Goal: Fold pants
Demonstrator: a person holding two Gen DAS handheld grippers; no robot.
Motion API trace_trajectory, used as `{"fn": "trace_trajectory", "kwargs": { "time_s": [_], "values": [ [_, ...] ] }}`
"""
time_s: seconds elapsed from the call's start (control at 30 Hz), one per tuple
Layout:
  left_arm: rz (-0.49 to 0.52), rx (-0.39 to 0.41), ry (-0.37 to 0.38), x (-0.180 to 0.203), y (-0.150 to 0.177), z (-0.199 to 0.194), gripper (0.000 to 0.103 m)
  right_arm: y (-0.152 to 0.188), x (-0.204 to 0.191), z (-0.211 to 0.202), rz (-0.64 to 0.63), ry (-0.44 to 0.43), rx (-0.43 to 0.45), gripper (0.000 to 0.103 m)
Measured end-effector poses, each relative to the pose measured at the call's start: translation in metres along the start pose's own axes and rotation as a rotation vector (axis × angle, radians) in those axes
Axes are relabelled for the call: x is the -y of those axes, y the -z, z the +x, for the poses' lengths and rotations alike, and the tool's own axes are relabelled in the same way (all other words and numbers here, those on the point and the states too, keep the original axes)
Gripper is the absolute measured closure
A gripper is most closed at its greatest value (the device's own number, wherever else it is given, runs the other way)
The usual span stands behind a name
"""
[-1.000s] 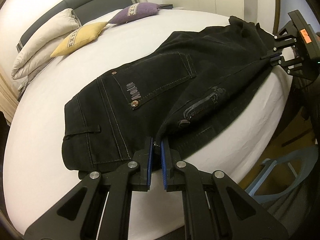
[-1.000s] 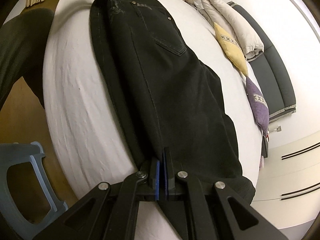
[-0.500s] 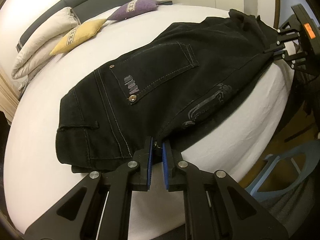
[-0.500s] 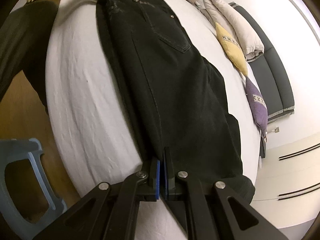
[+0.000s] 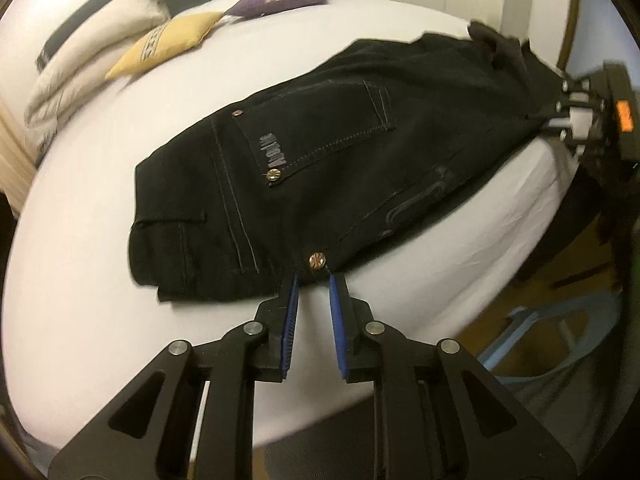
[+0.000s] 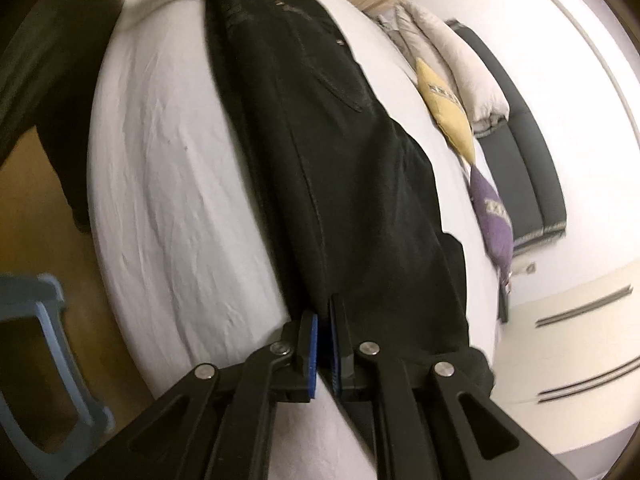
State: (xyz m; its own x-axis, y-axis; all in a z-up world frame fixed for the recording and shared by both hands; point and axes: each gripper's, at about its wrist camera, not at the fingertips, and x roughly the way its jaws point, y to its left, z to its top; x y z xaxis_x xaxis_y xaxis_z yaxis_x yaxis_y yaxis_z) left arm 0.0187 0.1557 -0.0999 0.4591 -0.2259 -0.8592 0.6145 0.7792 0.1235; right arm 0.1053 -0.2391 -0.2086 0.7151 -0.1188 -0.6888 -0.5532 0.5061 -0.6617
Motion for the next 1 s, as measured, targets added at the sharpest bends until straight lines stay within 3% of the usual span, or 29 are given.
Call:
{"fn": "trace_trajectory", "kwargs": {
  "time_s": [0.03, 0.07, 0.1, 0.17, 0.27, 0.37, 0.5, 0.6, 0.73, 0.87, 0.93, 1.0],
  "values": [
    [-0.020, 0.010, 0.008, -0.001, -0.003, -0.007, 0.087, 0.001, 0.007, -0.003, 0.045, -0.024, -0.002, 0.091],
    [-0.043, 0.040, 0.013, 0.000, -0.011, -0.016, 0.087, 0.003, 0.016, -0.007, 0.107, -0.061, -0.003, 0.079],
    [-0.056, 0.063, 0.019, 0.002, -0.018, -0.022, 0.087, 0.006, 0.027, -0.012, 0.177, -0.102, 0.003, 0.053],
    [-0.080, 0.122, 0.043, 0.011, -0.040, -0.026, 0.087, 0.019, 0.057, -0.026, 0.376, -0.205, 0.045, 0.031],
    [-0.100, 0.151, 0.080, 0.037, -0.079, -0.004, 0.087, 0.054, 0.107, -0.028, 0.684, -0.289, 0.052, 0.031],
    [-0.087, 0.126, 0.098, 0.059, -0.104, 0.028, 0.087, 0.119, 0.168, -0.012, 1.063, -0.338, 0.018, 0.031],
    [-0.118, 0.031, 0.093, 0.072, -0.119, 0.075, 0.087, 0.223, 0.230, 0.017, 1.536, -0.379, 0.033, 0.031],
    [-0.187, -0.004, 0.102, 0.068, -0.120, 0.096, 0.087, 0.277, 0.249, 0.043, 1.773, -0.436, 0.054, 0.031],
    [-0.217, -0.011, 0.110, 0.064, -0.122, 0.101, 0.088, 0.309, 0.254, 0.076, 1.939, -0.499, 0.091, 0.032],
    [-0.220, -0.010, 0.106, 0.069, -0.125, 0.104, 0.088, 0.316, 0.248, 0.098, 2.031, -0.558, 0.130, 0.041],
    [-0.220, -0.008, 0.101, 0.069, -0.125, 0.104, 0.088, 0.319, 0.252, 0.104, 2.041, -0.578, 0.150, 0.049],
    [-0.220, -0.004, 0.098, 0.065, -0.117, 0.102, 0.088, 0.318, 0.253, 0.108, 2.049, -0.590, 0.151, 0.066]
  ]
}}
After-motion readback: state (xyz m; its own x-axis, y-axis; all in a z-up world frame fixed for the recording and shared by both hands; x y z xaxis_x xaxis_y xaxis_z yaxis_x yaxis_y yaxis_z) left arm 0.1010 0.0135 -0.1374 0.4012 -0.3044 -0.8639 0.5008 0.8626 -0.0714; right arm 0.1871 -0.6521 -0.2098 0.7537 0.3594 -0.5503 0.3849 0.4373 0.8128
